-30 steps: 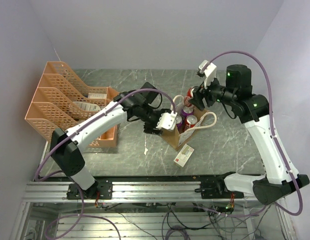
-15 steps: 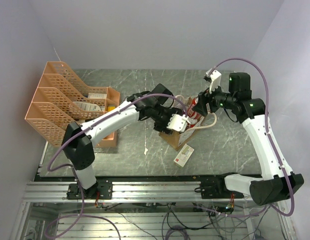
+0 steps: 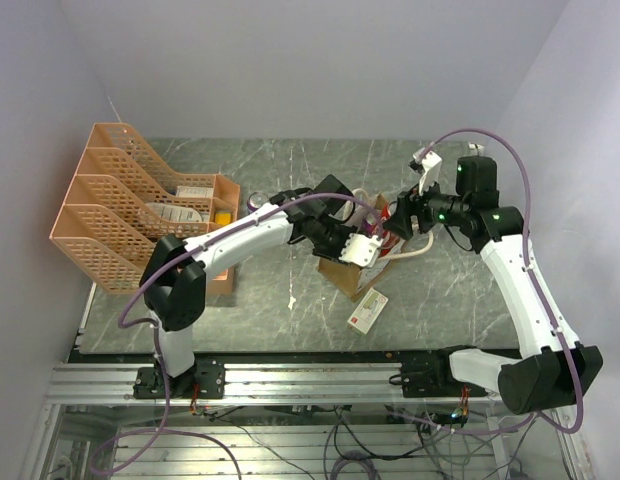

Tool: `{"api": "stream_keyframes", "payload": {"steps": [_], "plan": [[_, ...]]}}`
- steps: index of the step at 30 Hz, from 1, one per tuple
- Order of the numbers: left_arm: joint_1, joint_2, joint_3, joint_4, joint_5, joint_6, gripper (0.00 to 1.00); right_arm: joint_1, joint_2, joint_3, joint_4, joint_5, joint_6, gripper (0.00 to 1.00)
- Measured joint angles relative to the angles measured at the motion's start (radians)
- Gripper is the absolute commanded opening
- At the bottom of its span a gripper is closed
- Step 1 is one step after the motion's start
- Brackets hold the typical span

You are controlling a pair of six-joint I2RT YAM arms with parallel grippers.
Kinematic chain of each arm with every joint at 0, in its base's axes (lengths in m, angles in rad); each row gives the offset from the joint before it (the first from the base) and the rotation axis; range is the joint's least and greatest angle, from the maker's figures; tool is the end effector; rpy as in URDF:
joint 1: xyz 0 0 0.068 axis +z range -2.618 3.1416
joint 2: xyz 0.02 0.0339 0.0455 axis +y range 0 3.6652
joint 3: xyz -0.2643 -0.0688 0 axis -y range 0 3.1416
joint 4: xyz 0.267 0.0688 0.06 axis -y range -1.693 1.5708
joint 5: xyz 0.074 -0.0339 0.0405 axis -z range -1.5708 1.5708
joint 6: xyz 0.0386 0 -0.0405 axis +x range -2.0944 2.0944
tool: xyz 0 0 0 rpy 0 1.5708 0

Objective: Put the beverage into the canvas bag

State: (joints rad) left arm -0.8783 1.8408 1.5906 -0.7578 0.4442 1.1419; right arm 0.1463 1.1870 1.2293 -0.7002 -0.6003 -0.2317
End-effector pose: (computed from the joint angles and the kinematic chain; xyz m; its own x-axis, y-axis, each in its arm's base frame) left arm 0.2567 -0.3355 0.2682 0.5406 0.6345 -0.5524 0.8410 -0.4256 0.3341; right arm 0.2630 0.0608 0.3651 -0.4596 -0.2593 -0.8494 -0.6864 0.7106 0.1545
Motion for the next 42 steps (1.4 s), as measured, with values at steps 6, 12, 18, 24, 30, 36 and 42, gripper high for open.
{"api": "stream_keyframes", "payload": {"steps": [6,12,18,24,30,36,42], "plan": [[-0.009,-0.030,-0.033,0.000,0.003,0.045,0.20,-0.002,0.010,-0.030,0.021,-0.080,0.008,0.00],[-0.010,-0.058,-0.073,-0.003,0.003,0.122,0.10,-0.002,0.034,-0.034,0.064,-0.179,0.016,0.00],[-0.016,-0.083,-0.127,0.009,0.005,0.177,0.07,0.002,0.055,-0.066,0.076,-0.248,0.023,0.00],[-0.019,-0.100,-0.175,0.030,0.010,0.220,0.07,0.016,0.067,-0.097,0.076,-0.269,0.012,0.00],[-0.021,-0.100,-0.180,0.027,0.012,0.247,0.07,0.050,0.101,-0.119,0.082,-0.247,-0.017,0.00],[-0.021,-0.104,-0.180,0.017,0.008,0.261,0.07,0.079,0.120,-0.121,0.080,-0.220,-0.068,0.00],[-0.021,-0.105,-0.164,-0.003,-0.004,0.269,0.07,0.086,0.158,-0.121,0.009,-0.221,-0.190,0.00]]}}
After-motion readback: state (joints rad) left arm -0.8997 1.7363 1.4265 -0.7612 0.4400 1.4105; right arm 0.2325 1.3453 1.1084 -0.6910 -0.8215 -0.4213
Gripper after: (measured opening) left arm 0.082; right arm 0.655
